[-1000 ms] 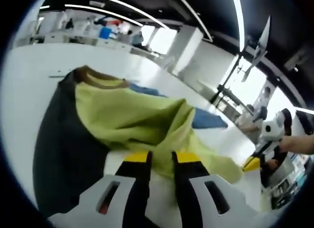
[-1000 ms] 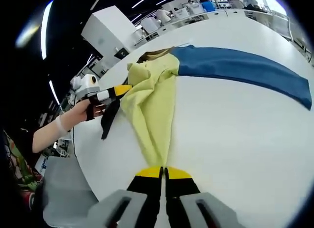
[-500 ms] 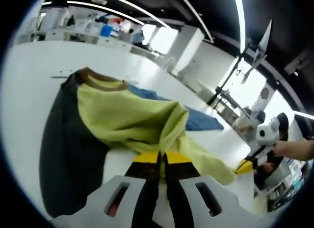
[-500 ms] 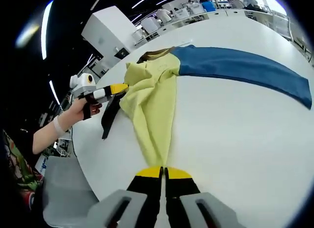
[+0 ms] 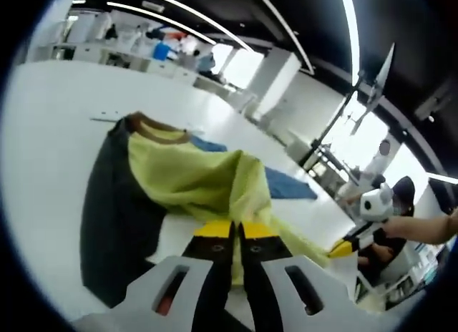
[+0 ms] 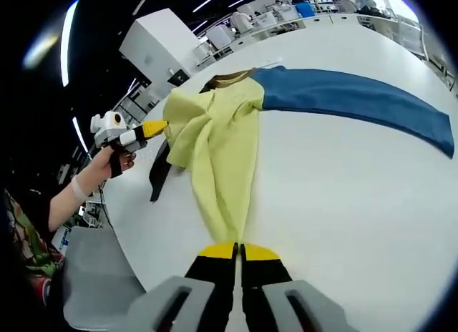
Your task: Fold the garment on the visible template until the final outline fits inside the template.
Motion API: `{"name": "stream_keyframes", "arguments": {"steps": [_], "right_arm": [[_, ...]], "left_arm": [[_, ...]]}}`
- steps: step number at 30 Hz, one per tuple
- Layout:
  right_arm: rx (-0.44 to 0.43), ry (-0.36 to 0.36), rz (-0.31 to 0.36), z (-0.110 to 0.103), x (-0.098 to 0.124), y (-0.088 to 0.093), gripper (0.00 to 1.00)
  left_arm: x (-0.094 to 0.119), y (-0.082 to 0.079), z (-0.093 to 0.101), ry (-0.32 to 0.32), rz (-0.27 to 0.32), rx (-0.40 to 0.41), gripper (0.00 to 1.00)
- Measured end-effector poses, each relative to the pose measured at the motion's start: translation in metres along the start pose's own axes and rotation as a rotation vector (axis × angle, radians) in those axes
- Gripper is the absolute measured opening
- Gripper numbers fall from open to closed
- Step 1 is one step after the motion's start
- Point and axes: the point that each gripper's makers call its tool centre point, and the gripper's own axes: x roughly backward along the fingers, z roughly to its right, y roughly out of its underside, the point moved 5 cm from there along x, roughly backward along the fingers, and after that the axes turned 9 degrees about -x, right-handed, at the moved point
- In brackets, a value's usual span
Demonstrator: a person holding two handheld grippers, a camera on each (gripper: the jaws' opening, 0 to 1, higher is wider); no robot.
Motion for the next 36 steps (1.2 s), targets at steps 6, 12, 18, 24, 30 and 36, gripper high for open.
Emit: {"name": "stream_keyframes", "arguments": {"steps": [6,12,18,24,30,36], "right_arm": [[-0.001,0.001,-0.002,0.001,-0.001,0.001,0.00],[-0.003,0.002,-0.003,0.001,-0.001,0.001,0.00],[-0.004,0.002,-0.003,0.001,0.000,0.002,0.00],[-0.003,0.002,-0.007,0.001,-0.001,0.002,0.00],[-0.006,0.001,-0.008,0.001,-0.001,0.003,0.00],[-0.003,0.000,-0.008,0.000,-0.002,0.003,0.00]], "left_arm": [[-0.001,0.014,0.004,0.002,-0.055,-0.027,0.00],[-0.011,0.034,0.016,0.029,-0.102,-0.054,0.00],[-0.017,0.041,0.028,0.065,-0.112,-0.041,0.00],[-0.023,0.048,0.032,0.077,-0.128,-0.031,0.00],[-0.022,0.048,0.033,0.078,-0.125,-0.040,0.01],[-0.012,0.040,0.030,0.075,-0.115,-0.074,0.05]]}}
